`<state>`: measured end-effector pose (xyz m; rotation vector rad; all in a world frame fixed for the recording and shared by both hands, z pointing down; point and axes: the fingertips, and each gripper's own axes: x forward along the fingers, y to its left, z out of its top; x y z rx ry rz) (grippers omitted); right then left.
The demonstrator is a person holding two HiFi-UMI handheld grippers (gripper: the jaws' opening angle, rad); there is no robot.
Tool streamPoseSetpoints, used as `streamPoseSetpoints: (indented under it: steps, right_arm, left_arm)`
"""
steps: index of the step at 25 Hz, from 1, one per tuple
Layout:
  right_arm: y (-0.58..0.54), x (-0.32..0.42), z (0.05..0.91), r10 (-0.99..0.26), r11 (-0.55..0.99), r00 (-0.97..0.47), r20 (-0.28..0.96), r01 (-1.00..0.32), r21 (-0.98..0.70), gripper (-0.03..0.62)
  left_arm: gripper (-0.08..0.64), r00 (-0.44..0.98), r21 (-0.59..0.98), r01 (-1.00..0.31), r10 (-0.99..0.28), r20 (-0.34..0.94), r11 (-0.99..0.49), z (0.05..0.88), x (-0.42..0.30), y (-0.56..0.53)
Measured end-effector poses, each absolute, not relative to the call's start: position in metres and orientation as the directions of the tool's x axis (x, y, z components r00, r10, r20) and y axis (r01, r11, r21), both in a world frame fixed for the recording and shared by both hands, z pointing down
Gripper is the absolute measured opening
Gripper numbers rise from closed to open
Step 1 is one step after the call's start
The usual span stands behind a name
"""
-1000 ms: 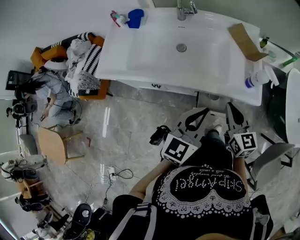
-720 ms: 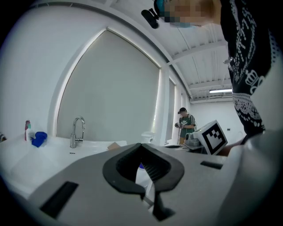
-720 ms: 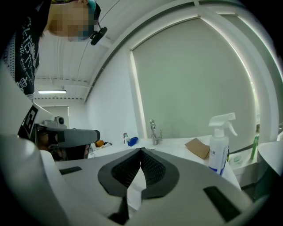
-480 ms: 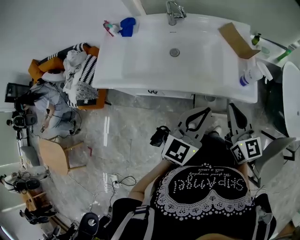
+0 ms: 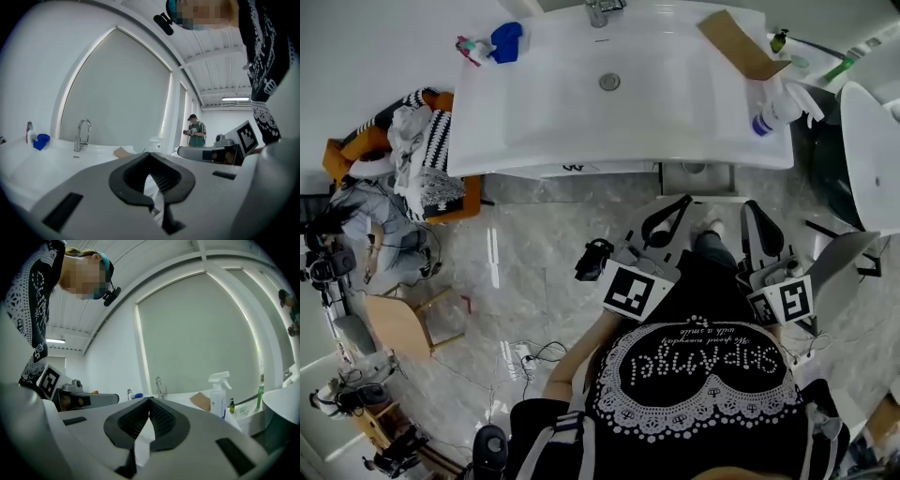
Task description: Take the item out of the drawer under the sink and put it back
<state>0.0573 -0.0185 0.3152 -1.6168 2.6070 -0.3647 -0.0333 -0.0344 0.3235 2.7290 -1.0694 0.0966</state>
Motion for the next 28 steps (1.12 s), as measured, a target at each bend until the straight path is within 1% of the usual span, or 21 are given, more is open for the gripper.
streamPoseSetpoints:
  steps: [5, 10, 15, 28]
  right_arm:
    - [-0.009, 0.056, 0.320, -0.887, 0.425, -0.453, 0.089, -0.876, -0.229, 0.018]
    - [-0.008, 0.029, 0.322, -0.849, 0.492, -0.517, 0.109, -0.849, -0.194, 0.018]
    - [-0.008, 0.024, 0.322, -0.836, 0.511, -0.536, 0.119, -0.839, -0.187, 0.018]
    - [-0.005, 0.032, 0.322, -0.846, 0.495, -0.518, 0.130, -0.852, -0.172, 0.018]
  left_arm:
    - [0.003, 0.757, 0.166, -0.651, -0.619, 0.208, -0.740, 0.335, -0.025, -0.030]
    - [0.003, 0.789, 0.128, -0.606, -0.574, 0.218, -0.785, 0.334, -0.020, -0.024]
    - [0.003, 0.776, 0.114, -0.624, -0.597, 0.203, -0.773, 0.332, -0.024, -0.027]
    - [0.003, 0.771, 0.127, -0.634, -0.611, 0.178, -0.763, 0.328, -0.023, -0.027]
